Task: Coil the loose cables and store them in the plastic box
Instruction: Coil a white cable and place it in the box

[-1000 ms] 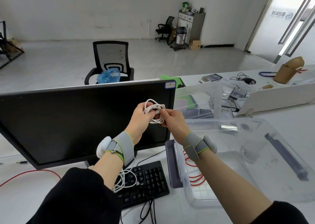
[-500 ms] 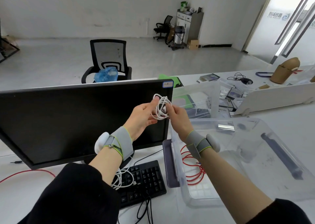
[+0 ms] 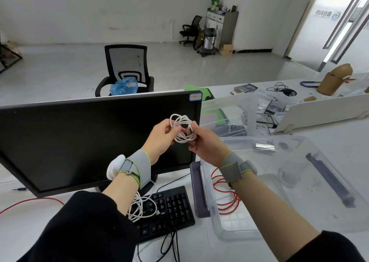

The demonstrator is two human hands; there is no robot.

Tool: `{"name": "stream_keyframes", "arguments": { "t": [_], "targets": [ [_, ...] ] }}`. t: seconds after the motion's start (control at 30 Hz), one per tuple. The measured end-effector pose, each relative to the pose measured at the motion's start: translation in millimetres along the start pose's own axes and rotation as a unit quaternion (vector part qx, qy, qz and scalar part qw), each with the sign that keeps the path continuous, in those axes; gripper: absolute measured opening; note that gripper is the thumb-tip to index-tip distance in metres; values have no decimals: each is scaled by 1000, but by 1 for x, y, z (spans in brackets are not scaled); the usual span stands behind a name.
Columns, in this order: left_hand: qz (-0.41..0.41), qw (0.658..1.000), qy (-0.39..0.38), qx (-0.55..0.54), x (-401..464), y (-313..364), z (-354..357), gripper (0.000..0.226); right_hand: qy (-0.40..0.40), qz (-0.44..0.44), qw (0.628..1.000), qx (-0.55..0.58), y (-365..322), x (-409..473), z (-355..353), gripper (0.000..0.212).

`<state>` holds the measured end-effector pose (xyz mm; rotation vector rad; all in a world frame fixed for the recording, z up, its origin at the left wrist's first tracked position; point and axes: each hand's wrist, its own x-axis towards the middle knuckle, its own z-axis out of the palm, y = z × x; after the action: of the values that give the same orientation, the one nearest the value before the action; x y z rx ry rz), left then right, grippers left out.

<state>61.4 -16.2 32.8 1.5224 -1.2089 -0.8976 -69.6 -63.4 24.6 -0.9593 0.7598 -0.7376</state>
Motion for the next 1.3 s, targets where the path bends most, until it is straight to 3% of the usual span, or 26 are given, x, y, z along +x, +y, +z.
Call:
{"name": "stream_keyframes", "arguments": {
  "t": [0.2,0.37,0.5,0.63,0.77,0.87,0.97,1.13,1.3],
  "targets": [
    [66,992,-18,103,0,-2,-6,13,-39,50,997,49,-3,-1,-2,39],
    [87,978,-21,190,-2,-4,-3,16,-16,46,998,-36,-6,0,0,39],
    [66,973,-23,220,0,-4,-1,17,0,34,988,-150,-11,-4,-4,17],
    [37,970,-29,239,1,-5,5,22,44,-53,907,-415,-19,-5,-15,22],
    [45,972,-57,225,10,2,23,19,90,-142,843,-510,-25,-7,-42,24],
    [57,966,-91,235,17,6,48,13,54,-130,818,-558,-32,-14,-73,27],
    [61,963,-109,237,17,4,67,7,-6,-40,836,-547,-41,-23,-96,23],
    [108,938,-146,296,29,-3,120,7,-39,63,937,-340,-37,-33,-163,19],
    [120,887,-177,409,39,-12,169,22,-18,128,952,-278,-21,-27,-214,17]
  ]
}}
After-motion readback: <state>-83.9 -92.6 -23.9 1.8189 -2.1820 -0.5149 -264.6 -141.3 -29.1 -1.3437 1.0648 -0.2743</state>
